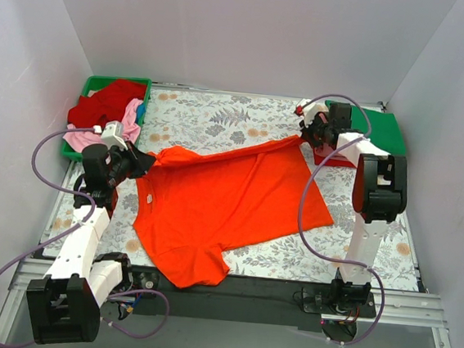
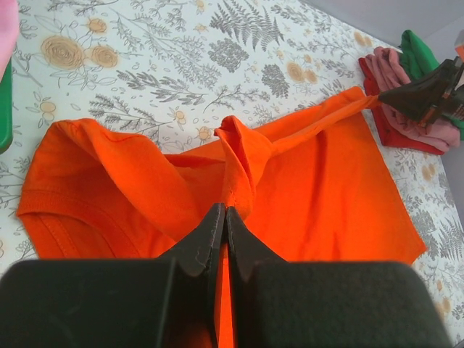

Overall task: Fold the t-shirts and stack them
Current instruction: Fold the tshirt

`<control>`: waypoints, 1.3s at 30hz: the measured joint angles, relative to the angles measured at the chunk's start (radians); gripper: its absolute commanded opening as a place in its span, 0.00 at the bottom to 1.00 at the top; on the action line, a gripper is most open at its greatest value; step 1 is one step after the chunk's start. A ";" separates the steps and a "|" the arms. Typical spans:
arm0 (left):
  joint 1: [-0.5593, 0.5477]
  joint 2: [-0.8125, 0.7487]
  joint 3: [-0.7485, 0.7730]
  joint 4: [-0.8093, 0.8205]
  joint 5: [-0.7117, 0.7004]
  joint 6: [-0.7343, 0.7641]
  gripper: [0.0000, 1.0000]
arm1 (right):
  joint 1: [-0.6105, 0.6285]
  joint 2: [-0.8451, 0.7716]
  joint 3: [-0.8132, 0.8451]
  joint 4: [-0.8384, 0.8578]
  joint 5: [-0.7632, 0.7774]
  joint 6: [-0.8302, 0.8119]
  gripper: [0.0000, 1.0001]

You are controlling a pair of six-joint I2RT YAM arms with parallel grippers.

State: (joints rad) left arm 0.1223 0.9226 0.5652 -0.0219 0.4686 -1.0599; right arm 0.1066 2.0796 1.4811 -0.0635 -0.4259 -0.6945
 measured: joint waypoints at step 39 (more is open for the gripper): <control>-0.051 -0.088 -0.042 -0.143 -0.054 0.014 0.00 | -0.021 -0.417 -0.284 -0.064 -0.135 -0.104 0.68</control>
State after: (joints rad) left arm 0.0708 0.8349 0.5232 -0.1650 0.4145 -1.0454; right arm 0.0856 1.6627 1.1973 -0.1276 -0.5613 -0.7982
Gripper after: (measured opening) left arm 0.009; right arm 0.675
